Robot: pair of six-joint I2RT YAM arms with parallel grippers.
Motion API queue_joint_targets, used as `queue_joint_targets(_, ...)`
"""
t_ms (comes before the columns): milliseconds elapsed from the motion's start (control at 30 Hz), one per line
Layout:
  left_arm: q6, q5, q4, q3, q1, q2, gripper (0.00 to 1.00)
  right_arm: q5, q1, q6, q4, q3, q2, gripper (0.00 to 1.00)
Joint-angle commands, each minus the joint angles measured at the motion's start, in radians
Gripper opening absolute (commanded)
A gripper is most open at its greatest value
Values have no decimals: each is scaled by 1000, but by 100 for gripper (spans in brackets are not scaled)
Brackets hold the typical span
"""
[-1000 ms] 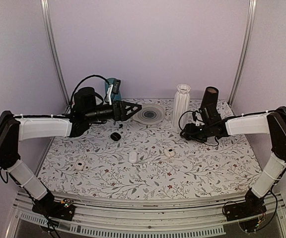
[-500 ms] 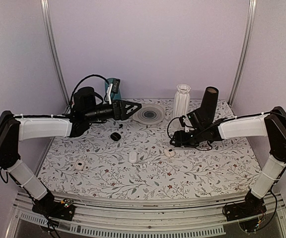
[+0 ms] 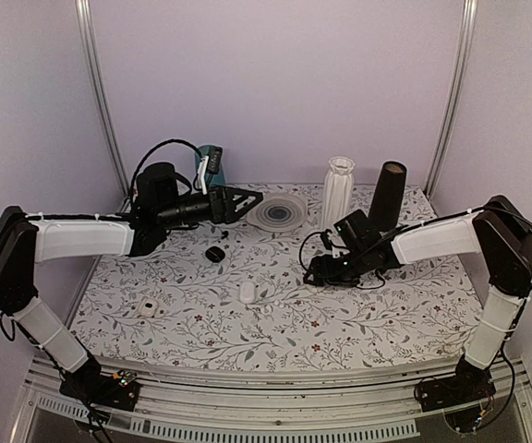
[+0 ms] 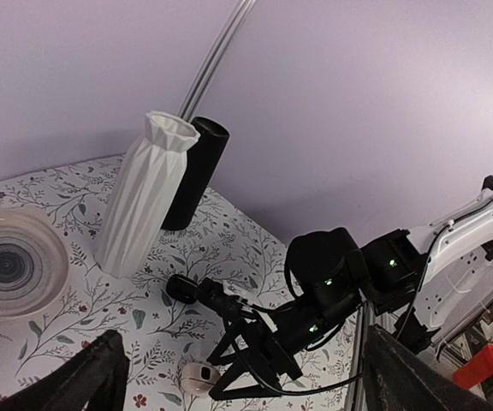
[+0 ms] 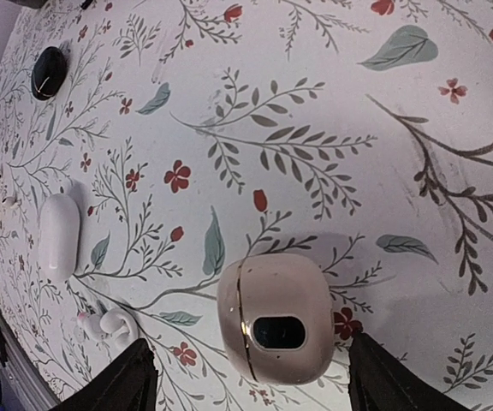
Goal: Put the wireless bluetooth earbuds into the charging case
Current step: Adjust the charging case at the center of the board.
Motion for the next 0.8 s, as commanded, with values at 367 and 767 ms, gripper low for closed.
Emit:
queue_joint_targets(367, 1, -3, 36, -37, 11, -29, 95, -18, 120, 102, -73, 39, 3, 77)
queue_joint_targets(767, 6, 0, 30, -36, 12, -36, 95, 55, 70, -5, -91, 73, -28, 79)
